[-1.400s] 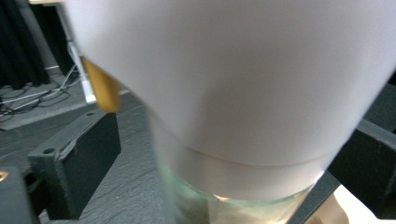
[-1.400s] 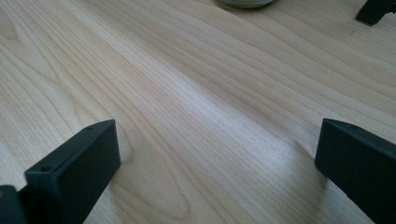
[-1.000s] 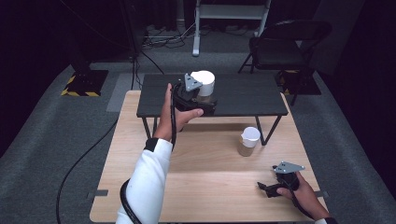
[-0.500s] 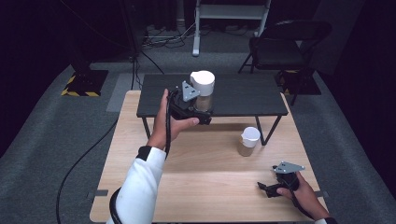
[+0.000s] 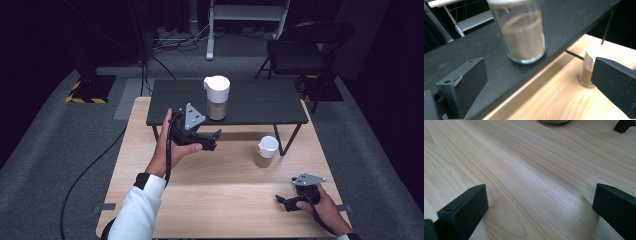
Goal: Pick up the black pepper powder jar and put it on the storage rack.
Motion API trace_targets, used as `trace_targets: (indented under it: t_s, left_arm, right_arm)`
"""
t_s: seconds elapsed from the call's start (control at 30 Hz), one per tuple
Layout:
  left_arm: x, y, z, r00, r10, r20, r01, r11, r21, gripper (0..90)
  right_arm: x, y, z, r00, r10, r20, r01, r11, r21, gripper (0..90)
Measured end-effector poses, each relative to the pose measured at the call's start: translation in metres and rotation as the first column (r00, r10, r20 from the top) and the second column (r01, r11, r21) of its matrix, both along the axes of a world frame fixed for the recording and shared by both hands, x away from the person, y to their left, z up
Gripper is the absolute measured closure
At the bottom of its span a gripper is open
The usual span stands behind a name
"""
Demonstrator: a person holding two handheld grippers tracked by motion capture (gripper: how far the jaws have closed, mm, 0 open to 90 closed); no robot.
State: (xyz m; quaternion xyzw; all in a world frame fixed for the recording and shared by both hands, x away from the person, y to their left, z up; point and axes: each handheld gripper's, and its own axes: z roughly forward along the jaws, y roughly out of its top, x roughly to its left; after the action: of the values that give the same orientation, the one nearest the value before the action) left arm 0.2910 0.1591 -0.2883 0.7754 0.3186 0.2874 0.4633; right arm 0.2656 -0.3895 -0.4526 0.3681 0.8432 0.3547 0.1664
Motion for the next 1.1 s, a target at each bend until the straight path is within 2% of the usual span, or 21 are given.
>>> trace_targets:
  t_s: [0.17, 0.27, 0.33, 0.5, 0.63, 0.67, 0.77, 1.0, 1.1]
  left_arm:
    - [-0.009, 0.004, -0.013, 0.9999, -0.009, -0.011, 0.009, 0.9997, 0.022, 0.4]
    - [-0.011, 0.006, -0.017, 0.9998, -0.011, -0.014, 0.011, 0.9996, 0.027, 0.5]
    - [-0.014, 0.009, -0.023, 0.9997, -0.021, -0.016, 0.021, 0.9985, 0.051, 0.4]
    - [-0.016, 0.012, -0.032, 0.9992, -0.025, -0.032, 0.027, 0.9973, 0.068, 0.5]
    - [-0.021, 0.014, -0.047, 0.9987, -0.025, -0.046, 0.029, 0.9959, 0.086, 0.5]
    - [-0.021, 0.014, -0.047, 0.9987, -0.025, -0.046, 0.029, 0.9959, 0.086, 0.4]
    - [-0.023, 0.017, -0.058, 0.9972, -0.027, -0.07, 0.033, 0.9952, 0.092, 0.6]
    - [-0.028, 0.021, -0.072, 0.9957, -0.027, -0.088, 0.034, 0.9964, 0.078, 0.6]
    - [-0.029, 0.024, -0.08, 0.9933, -0.028, -0.112, 0.038, 0.9953, 0.09, 0.5]
  right_arm:
    - [0.0, 0.0, 0.0, 1.0, 0.0, 0.0, 0.0, 1.0, 0.0, 0.0]
    - [0.0, 0.0, 0.0, 1.0, -0.001, 0.0, 0.001, 1.0, 0.001, 0.0]
    - [0.0, 0.0, 0.0, 1.0, -0.002, 0.0, 0.002, 1.0, 0.0, 0.0]
    - [0.0, 0.0, 0.0, 1.0, -0.002, 0.0, 0.002, 1.0, 0.001, 0.0]
    - [0.0, 0.0, 0.0, 1.0, -0.002, 0.0, 0.002, 1.0, 0.0, 0.0]
    - [0.0, 0.0, 0.0, 1.0, -0.002, 0.0, 0.002, 1.0, 0.0, 0.0]
    - [0.0, 0.0, 0.0, 1.0, -0.003, 0.0, 0.003, 1.0, 0.001, 0.0]
    - [0.0, 0.0, 0.0, 1.0, -0.004, 0.0, 0.004, 1.0, 0.001, 0.0]
    - [-0.001, 0.001, 0.0, 1.0, -0.004, 0.0, 0.004, 1.0, 0.001, 0.0]
